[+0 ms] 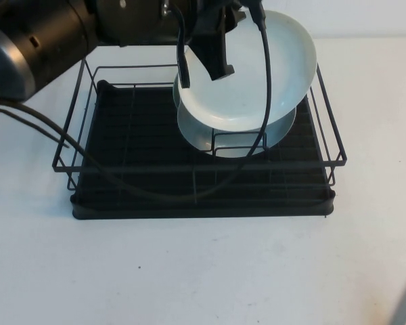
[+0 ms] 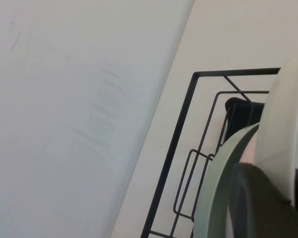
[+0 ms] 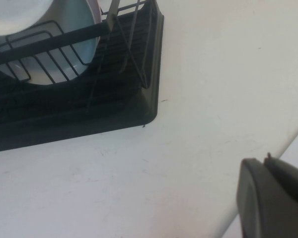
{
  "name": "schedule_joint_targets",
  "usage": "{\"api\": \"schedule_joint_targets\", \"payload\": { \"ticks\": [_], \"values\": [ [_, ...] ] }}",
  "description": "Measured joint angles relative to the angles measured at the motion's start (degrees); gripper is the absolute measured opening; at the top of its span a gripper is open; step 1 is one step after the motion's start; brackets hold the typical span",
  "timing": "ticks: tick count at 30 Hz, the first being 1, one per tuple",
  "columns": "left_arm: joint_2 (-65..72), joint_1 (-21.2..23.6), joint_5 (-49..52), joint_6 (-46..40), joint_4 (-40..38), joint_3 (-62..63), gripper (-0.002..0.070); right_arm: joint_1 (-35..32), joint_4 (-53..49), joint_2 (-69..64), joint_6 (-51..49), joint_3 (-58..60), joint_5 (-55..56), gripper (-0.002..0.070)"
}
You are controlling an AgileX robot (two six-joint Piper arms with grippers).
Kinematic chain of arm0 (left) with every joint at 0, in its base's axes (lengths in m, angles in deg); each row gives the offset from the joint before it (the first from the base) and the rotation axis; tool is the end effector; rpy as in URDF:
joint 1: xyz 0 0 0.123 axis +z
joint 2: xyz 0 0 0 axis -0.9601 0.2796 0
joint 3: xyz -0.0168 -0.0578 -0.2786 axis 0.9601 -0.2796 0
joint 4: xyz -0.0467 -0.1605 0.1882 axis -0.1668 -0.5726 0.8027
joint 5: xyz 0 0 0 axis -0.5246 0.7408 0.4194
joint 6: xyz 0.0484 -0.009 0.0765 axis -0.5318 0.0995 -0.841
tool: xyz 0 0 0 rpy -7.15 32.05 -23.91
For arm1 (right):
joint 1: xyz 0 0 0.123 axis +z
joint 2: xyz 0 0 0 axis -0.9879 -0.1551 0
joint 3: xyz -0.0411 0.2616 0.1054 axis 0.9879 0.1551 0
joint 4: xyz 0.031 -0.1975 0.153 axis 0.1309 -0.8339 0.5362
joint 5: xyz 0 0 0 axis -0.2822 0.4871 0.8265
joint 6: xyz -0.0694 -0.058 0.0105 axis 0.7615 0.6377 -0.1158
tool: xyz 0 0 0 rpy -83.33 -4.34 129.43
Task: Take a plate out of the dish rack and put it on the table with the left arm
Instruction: Place the plate from the table
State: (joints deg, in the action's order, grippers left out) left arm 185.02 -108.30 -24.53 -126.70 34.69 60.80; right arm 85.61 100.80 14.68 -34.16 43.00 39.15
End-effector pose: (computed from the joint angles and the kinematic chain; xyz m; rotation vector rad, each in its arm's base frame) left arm 0.3402 -0.2424 0.3926 1.4282 1.3564 0.1669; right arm 0.0513 0.0167 0.1733 0.1079 1.8562 0.3931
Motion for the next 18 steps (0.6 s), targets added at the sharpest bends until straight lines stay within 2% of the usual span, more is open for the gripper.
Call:
{"api": "schedule_joint_targets", "payload": {
  "ticks": [7,10,14,18],
  "values": [
    [-3.7,0.0,0.1,1.5,0.0,0.0,0.0022,0.0,0.0,0.0,0.0,0.0,0.0,-0.0018],
    [-5.9,0.0,0.8,4.7,0.0,0.0,0.0022,0.0,0.0,0.0,0.0,0.0,0.0,-0.0018],
    [-9.2,0.0,5.0,12.8,0.0,0.0,0.0021,0.0,0.0,0.0,0.0,0.0,0.0,-0.0018],
    [-12.2,1.7,15.5,25.6,-1.9,0.0,0.0021,0.0,0.0,0.0,0.0,0.0,0.0,-0.0018]
  ]
}}
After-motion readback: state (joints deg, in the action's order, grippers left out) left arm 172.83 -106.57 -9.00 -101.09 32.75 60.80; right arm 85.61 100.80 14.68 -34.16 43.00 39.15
